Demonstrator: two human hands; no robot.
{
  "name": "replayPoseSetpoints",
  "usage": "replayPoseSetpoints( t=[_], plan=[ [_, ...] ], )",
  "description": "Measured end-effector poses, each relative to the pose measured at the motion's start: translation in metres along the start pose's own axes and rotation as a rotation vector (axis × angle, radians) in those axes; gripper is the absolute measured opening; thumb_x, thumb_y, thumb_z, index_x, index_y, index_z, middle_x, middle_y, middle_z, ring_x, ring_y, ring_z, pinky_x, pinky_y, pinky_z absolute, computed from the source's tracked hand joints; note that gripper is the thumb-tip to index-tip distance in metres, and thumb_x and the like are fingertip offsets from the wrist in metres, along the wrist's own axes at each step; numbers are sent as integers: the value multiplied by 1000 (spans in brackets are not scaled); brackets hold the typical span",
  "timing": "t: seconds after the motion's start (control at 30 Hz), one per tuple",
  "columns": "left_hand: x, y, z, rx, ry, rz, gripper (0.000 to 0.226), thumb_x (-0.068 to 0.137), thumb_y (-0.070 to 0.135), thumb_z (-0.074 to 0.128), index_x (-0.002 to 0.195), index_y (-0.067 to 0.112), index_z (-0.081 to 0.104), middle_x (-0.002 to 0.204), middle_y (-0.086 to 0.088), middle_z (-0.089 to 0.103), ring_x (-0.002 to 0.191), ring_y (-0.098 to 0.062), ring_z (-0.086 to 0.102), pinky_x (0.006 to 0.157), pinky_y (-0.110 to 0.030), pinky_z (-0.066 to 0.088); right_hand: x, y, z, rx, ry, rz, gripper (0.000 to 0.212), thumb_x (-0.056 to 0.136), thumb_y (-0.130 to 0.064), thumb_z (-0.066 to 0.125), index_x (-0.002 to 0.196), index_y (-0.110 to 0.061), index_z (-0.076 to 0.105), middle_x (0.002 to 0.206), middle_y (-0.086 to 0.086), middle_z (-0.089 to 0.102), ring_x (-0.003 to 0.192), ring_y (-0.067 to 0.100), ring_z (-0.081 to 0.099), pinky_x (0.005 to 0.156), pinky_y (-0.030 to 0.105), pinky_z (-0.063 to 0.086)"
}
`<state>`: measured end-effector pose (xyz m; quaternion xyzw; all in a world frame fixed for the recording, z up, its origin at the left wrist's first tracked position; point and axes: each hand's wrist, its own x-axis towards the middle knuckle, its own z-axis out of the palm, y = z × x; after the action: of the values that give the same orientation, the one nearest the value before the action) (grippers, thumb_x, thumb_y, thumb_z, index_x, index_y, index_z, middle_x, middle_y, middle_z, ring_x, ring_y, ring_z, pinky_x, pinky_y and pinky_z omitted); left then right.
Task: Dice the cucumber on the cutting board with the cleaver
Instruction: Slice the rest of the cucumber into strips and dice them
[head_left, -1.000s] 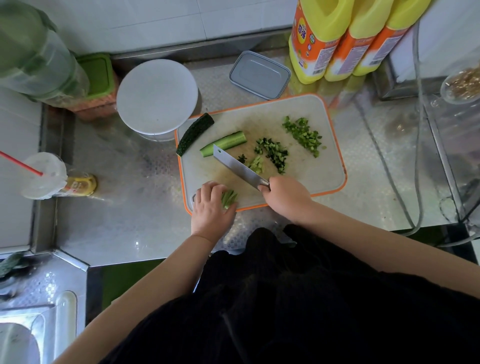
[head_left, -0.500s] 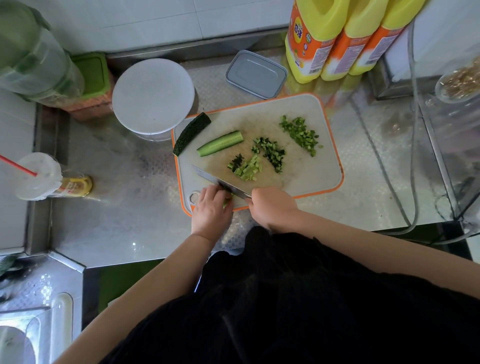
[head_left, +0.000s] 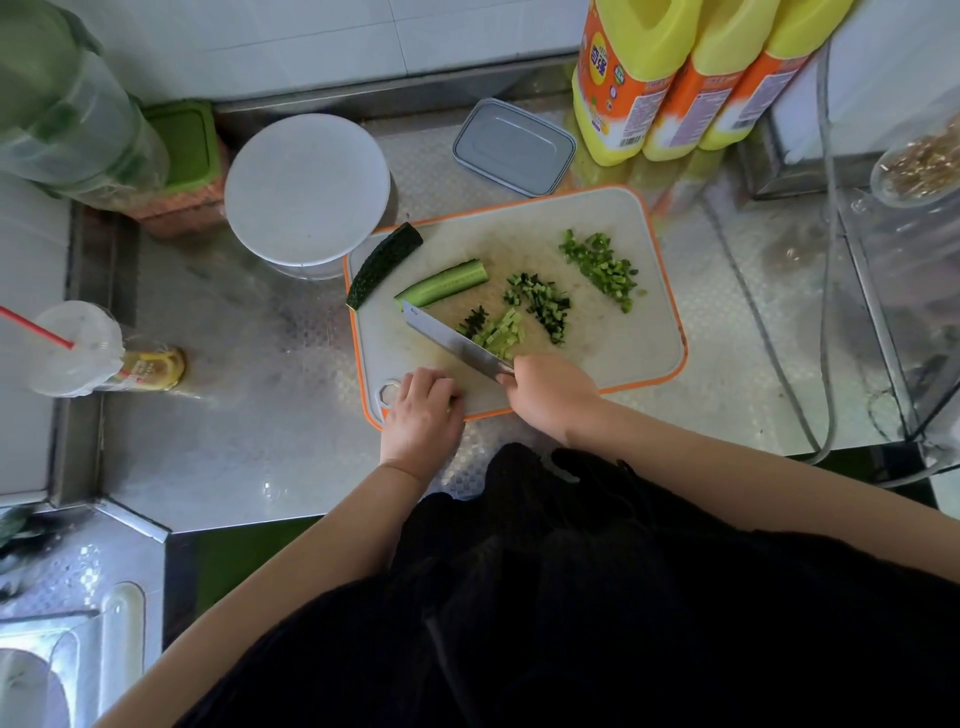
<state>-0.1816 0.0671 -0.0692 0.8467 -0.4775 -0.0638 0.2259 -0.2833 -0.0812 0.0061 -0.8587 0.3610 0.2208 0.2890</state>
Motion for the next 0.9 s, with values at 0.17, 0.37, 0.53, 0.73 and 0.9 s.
replayPoseSetpoints(
  t=[0.17, 0.37, 0.53, 0.73, 0.9],
  plan=[
    [-4, -5, -3, -9, 18, 58, 24, 83, 27, 53, 85, 6, 65, 95, -11, 57, 87, -31, 52, 69, -39, 51, -11, -2, 3, 33, -17, -62, 29, 101, -37, 36, 91, -13, 50, 81, 4, 53, 73, 25, 53, 61, 32, 38],
    [-6, -4, -2, 60, -2, 51, 27, 84, 28, 51, 78, 4, 63, 91, -12, 57, 83, -31, 48, 62, -43, 51, -15, -12, 10, 2, -32, -73, 27, 101, -35, 37, 89, -14, 47, 75, 3, 49, 69, 25, 50, 61, 31, 39],
    [-6, -2, -2, 28, -7, 20, 29, 84, 29, 51, 78, 5, 65, 88, -11, 58, 80, -33, 52, 60, -42, 51, -7, -18, 19, -108, -25, -48, 14, 98, -16, 44, 97, -8, 56, 70, 3, 49, 69, 27, 54, 56, 30, 39],
    [-6, -5, 2, 16, 11, 12, 16, 84, 22, 61, 81, 7, 67, 90, -9, 59, 83, -25, 44, 67, -40, 47, -1, -19, 17, -56, -39, -68, 20, 100, -24, 43, 92, -10, 55, 82, 6, 57, 72, 26, 54, 60, 32, 40],
    [-8, -3, 2, 31, 42, 46, 18, 85, 23, 56, 81, 9, 66, 91, -8, 59, 84, -26, 47, 70, -37, 47, 7, -6, 10, 72, -30, 7, 35, 100, -39, 40, 104, -8, 57, 90, 8, 59, 83, 27, 57, 66, 32, 40]
  ],
)
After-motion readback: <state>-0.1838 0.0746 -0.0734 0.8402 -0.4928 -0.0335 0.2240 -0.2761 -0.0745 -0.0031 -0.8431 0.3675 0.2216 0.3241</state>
